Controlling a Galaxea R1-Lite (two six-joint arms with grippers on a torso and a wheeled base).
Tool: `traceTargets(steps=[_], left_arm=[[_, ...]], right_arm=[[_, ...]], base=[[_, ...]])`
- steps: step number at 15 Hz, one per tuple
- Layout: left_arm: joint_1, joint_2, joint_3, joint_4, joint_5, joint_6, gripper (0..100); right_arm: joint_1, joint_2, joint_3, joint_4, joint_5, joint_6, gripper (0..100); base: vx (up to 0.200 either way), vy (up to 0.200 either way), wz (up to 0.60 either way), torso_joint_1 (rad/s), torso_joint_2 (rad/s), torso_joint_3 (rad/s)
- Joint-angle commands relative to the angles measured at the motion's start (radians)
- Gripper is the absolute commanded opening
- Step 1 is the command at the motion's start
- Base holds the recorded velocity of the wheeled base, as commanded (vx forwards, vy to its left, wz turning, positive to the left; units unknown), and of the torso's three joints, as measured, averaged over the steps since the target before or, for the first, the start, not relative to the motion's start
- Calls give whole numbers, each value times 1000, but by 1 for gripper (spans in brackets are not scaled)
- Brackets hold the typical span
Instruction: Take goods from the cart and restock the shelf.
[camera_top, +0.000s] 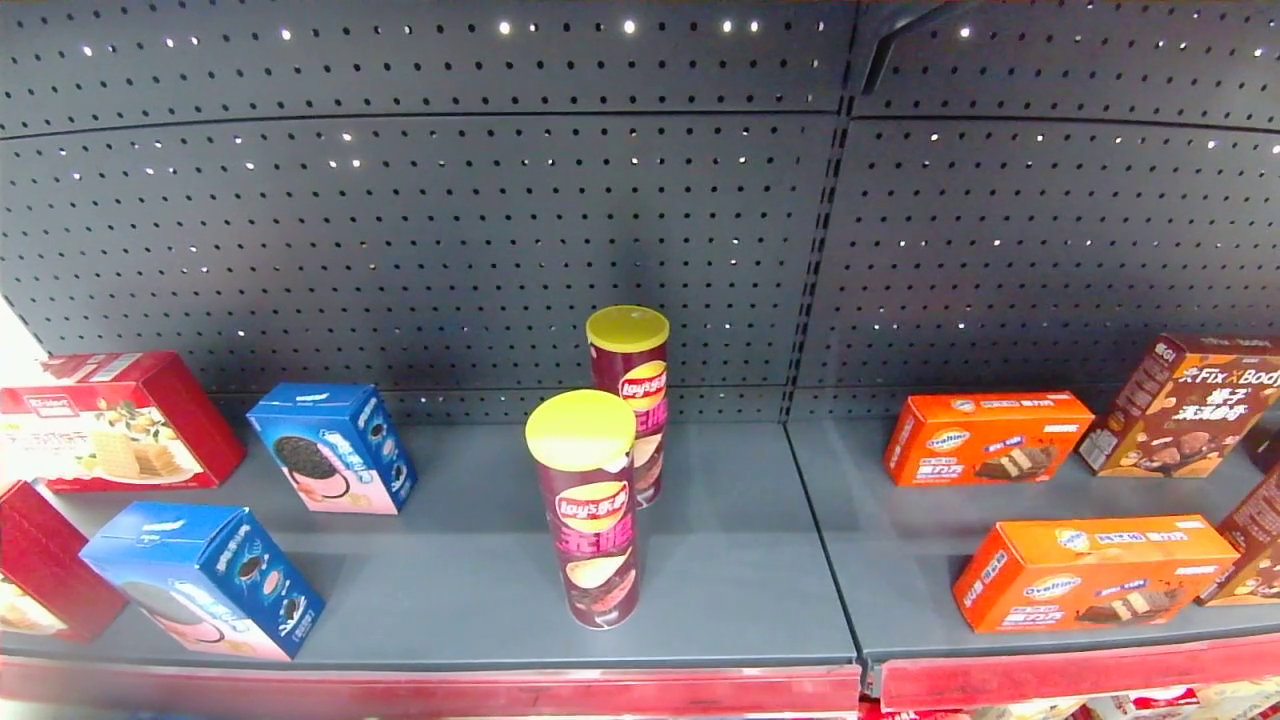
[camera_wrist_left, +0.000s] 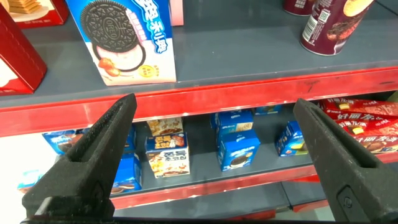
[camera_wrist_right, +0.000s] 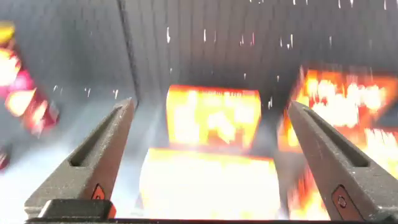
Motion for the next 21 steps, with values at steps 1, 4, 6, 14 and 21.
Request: traceTargets(steps=[1,4,6,14,21], left_arm=[[-1,1,0,-2,0,0,100],[-1,1,0,0,0,0,100],[-1,1,0,-2,0,0,100],[-1,1,0,0,0,0,100],[-1,1,0,0,0,0,100]], right_arm=[[-45,-322,106,207,59,48,100],[-48,-359,164,222,66,114,100],[-74,-435,264,224,74,123,100],[-138,-673,319,406,132,117,100],[-140,-673,319,469,-15,61,100]], base=[[0,0,0,0,0,0],[0,0,0,0,0,0],[0,0,0,0,0,0],[0,0,0,0,0,0],[0,0,0,0,0,0]])
